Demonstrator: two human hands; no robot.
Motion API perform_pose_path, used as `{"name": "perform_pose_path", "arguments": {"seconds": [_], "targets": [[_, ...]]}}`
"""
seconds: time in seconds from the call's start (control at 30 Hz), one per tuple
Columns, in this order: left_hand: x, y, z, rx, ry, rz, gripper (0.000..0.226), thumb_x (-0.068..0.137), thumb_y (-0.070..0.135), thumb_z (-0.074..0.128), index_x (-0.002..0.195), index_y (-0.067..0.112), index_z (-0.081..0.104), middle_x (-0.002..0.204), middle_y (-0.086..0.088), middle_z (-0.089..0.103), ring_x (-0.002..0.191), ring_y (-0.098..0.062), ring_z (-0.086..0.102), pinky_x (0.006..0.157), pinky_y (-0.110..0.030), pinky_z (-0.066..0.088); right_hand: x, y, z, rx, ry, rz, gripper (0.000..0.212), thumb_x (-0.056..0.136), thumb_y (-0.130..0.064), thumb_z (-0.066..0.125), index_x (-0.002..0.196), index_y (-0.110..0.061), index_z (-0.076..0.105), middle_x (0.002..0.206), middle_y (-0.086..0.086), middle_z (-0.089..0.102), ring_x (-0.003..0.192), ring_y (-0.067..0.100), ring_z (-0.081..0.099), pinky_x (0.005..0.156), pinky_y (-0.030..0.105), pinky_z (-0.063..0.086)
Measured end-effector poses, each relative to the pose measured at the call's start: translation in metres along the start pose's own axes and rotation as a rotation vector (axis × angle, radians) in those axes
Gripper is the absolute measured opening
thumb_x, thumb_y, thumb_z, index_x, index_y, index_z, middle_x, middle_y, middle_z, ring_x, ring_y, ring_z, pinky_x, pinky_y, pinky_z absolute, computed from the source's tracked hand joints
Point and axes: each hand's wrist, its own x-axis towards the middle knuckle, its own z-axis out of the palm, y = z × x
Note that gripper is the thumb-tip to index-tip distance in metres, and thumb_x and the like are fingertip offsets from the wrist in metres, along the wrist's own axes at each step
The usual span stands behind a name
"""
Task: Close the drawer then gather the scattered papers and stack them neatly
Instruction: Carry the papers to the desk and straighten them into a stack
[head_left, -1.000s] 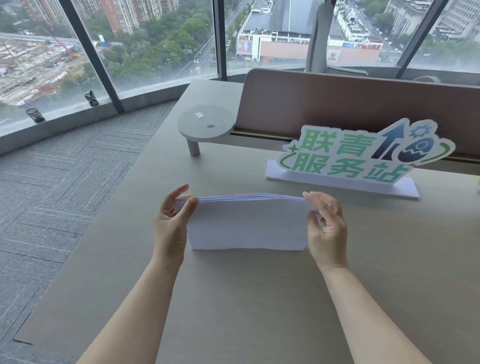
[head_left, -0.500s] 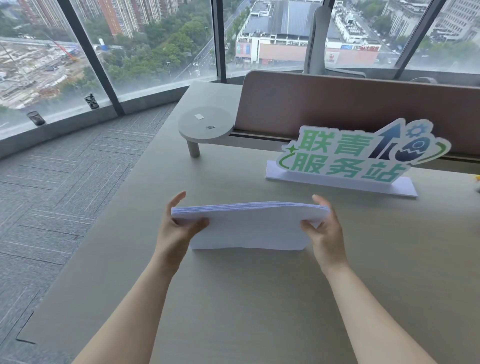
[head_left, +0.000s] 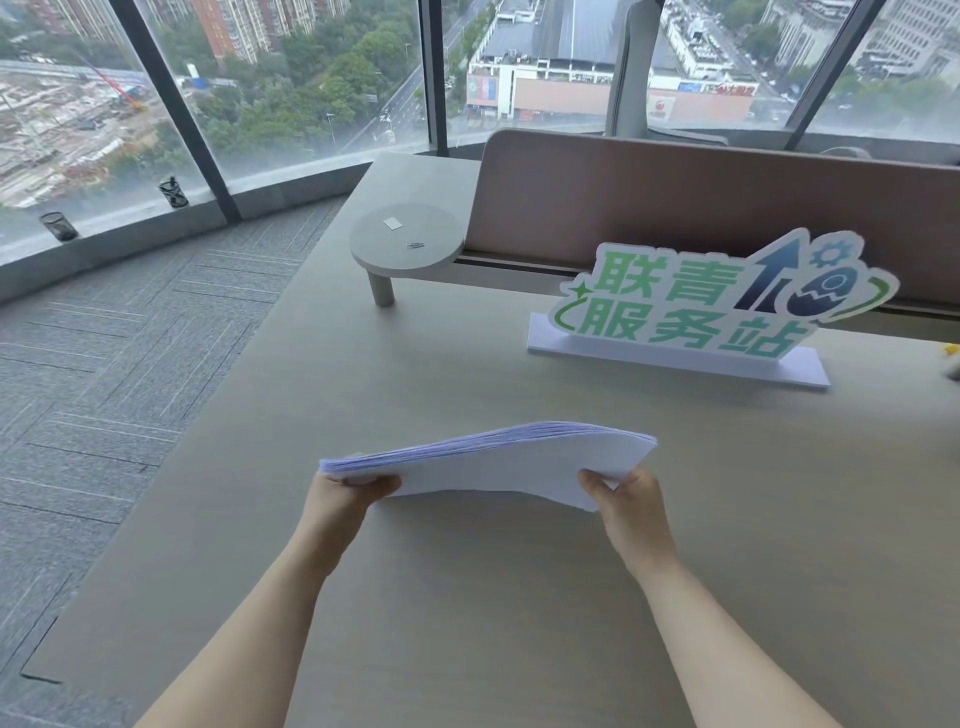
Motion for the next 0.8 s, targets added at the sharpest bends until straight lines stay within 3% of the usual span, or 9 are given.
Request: {"name": "perform_pose_path", "arguments": {"seconds": [0.13,0.27,0.43,0.57,0.67,0.8], "targets": [[0.008,0.000,-0.003,-0.075,0.032,-0.028,0.022,0.060,0.011,0.079,0.081,0.014,0.073,0.070,0.008,0.073,0.067,-0.010,0.064,0.068,-0.026,0.046,0.002,-0.005,-0.003,0.023,0.020,-0.011,0.020,0.087,0.001,0.065,0.092,-0.016,0.074,0.077,-0.025,0.074,0.077,-0.010,0.067,0.068,0.007,0.045],[0.006,-0.020,-0.004,-0.012,-0.031,-0.095,0.021,0.066,0.005,0.081,0.085,0.012,0.072,0.065,0.012,0.072,0.063,-0.008,0.061,0.058,-0.015,0.043,0.000,0.012,-0.002,-0.089,-0.044,0.044,0.027,0.085,0.001,0.067,0.086,-0.025,0.072,0.078,-0.026,0.074,0.079,-0.010,0.067,0.072,0.016,0.046],[0.015,-0.033,0.003,0.017,-0.002,-0.119,0.016,0.076,0.001,0.076,0.085,0.014,0.072,0.074,0.009,0.072,0.075,-0.009,0.063,0.066,-0.020,0.045,0.002,0.028,0.001,-0.202,-0.050,0.100,0.025,0.088,-0.007,0.064,0.082,-0.030,0.069,0.075,-0.033,0.071,0.077,-0.015,0.064,0.071,0.018,0.046],[0.016,-0.047,0.003,0.066,-0.002,-0.134,0.015,0.077,0.003,0.076,0.082,0.017,0.072,0.076,0.010,0.072,0.078,-0.011,0.062,0.071,-0.025,0.045,0.000,0.034,0.003,-0.314,-0.047,0.105,0.025,0.091,-0.014,0.062,0.080,-0.036,0.064,0.081,-0.023,0.068,0.082,0.003,0.064,0.069,0.025,0.043],[0.019,-0.053,0.003,0.114,0.049,-0.133,0.015,0.075,0.004,0.077,0.075,0.018,0.072,0.064,0.016,0.069,0.073,-0.011,0.059,0.068,-0.028,0.043,0.001,0.035,0.005,-0.354,-0.027,0.096,0.019,0.092,-0.015,0.060,0.082,-0.029,0.066,0.080,-0.019,0.065,0.078,0.009,0.061,0.064,0.017,0.043],[0.021,-0.047,0.005,0.133,0.108,-0.104,0.015,0.075,0.005,0.077,0.067,0.017,0.071,0.054,0.017,0.064,0.066,-0.014,0.053,0.063,-0.032,0.040,0.001,0.029,0.007,-0.332,-0.007,0.054,0.015,0.092,-0.010,0.060,0.093,-0.016,0.074,0.074,-0.014,0.068,0.065,-0.012,0.058,0.058,0.006,0.038]]}}
